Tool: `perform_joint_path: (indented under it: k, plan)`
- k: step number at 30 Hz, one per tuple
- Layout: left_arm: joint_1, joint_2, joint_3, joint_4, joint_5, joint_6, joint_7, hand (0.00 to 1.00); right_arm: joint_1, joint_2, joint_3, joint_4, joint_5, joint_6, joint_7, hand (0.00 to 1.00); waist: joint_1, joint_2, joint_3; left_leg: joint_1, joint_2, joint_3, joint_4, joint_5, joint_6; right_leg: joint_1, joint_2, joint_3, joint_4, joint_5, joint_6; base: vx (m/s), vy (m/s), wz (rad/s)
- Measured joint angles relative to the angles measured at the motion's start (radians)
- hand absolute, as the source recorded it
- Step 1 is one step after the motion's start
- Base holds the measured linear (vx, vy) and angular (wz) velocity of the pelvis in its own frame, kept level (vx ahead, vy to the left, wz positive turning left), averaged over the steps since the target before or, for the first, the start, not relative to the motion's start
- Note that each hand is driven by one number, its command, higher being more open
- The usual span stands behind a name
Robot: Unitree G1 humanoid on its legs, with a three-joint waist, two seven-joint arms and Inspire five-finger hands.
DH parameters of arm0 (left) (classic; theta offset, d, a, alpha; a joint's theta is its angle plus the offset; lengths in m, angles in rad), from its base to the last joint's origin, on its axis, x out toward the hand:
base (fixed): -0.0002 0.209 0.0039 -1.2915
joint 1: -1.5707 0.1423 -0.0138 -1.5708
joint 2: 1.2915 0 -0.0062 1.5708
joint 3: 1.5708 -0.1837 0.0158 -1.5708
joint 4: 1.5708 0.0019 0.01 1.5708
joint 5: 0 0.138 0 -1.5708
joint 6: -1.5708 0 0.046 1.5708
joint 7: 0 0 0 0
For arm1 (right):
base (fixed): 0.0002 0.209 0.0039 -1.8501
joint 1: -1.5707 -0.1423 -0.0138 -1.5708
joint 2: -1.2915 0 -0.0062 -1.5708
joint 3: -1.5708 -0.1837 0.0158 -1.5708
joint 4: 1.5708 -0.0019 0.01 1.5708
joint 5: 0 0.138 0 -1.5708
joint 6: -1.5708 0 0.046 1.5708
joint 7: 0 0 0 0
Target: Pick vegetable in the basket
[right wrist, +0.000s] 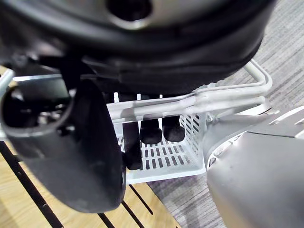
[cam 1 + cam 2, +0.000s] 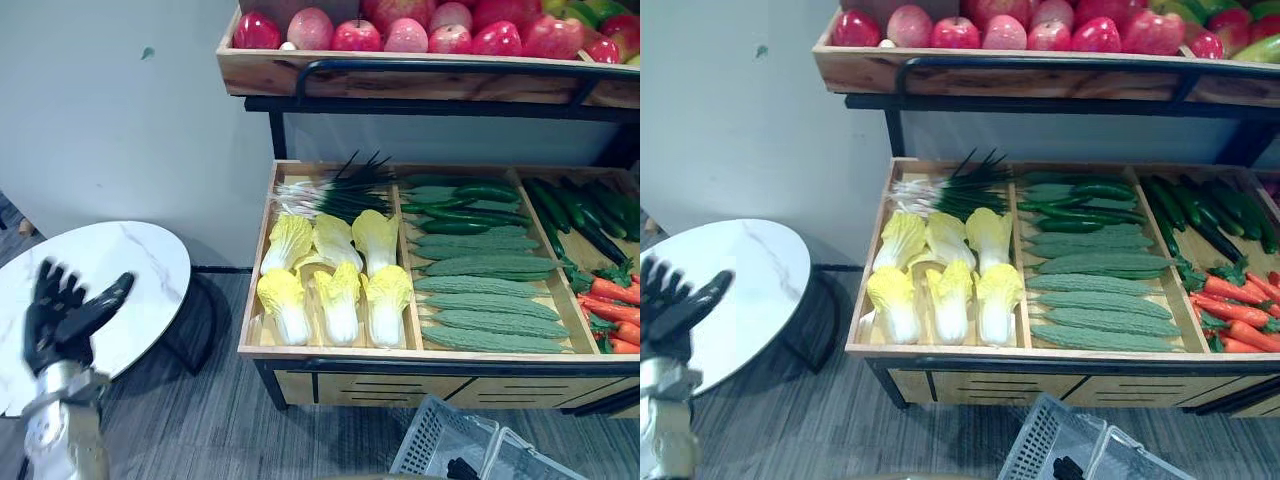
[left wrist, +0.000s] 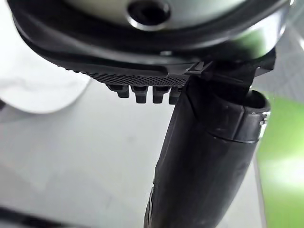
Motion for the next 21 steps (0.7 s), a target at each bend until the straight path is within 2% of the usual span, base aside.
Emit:
perform_joint_path:
  k: [5, 11, 14, 17, 21]
  plan:
    - [-0.029, 0.016, -0.138, -0.104, 0.091, 0.179, -0.045, 1.0, -0.003, -0.011, 0.0, -0.002, -0.036, 0.002, 0.0, 0.0, -0.008, 0.016, -0.006, 0.001, 0.001, 0.013, 0.001, 0.0, 0.0, -0.001, 0.005, 0.012, -0.018, 0.013, -0.003, -0.03, 0.005, -0.08]
    - [-0.034, 0.027, -0.183, -0.111, 0.172, 0.345, -0.07, 1.0, -0.009, -0.012, 0.003, -0.003, -0.037, 0.008, 0.001, 0.0, -0.007, 0.015, -0.006, -0.001, 0.002, 0.022, 0.001, 0.0, 0.0, -0.002, 0.009, 0.018, -0.033, 0.024, -0.005, -0.03, 0.001, -0.03]
    - [-0.034, 0.07, -0.215, -0.123, 0.18, 0.397, -0.052, 1.0, -0.01, -0.015, 0.003, -0.003, -0.037, 0.016, 0.002, 0.0, -0.004, 0.014, -0.007, -0.001, 0.002, 0.022, 0.001, 0.0, 0.0, -0.002, 0.008, 0.018, -0.033, 0.025, -0.005, -0.04, 0.003, 0.01]
    - [-0.034, 0.076, -0.219, -0.135, 0.187, 0.43, -0.026, 1.0, -0.012, -0.02, 0.006, -0.003, -0.037, 0.021, 0.006, 0.0, -0.002, 0.014, -0.009, -0.001, 0.0, 0.022, 0.001, 0.0, 0.0, -0.003, 0.007, 0.018, -0.033, 0.028, -0.004, -0.04, 0.006, 0.0]
    - [-0.035, 0.076, -0.219, -0.135, 0.311, 0.447, 0.015, 1.0, -0.009, -0.026, 0.021, -0.003, -0.037, 0.022, 0.013, 0.0, -0.001, 0.014, -0.015, -0.004, 0.0, 0.022, 0.001, 0.001, 0.001, -0.005, 0.007, 0.017, -0.033, 0.029, -0.004, -0.05, 0.002, 0.0]
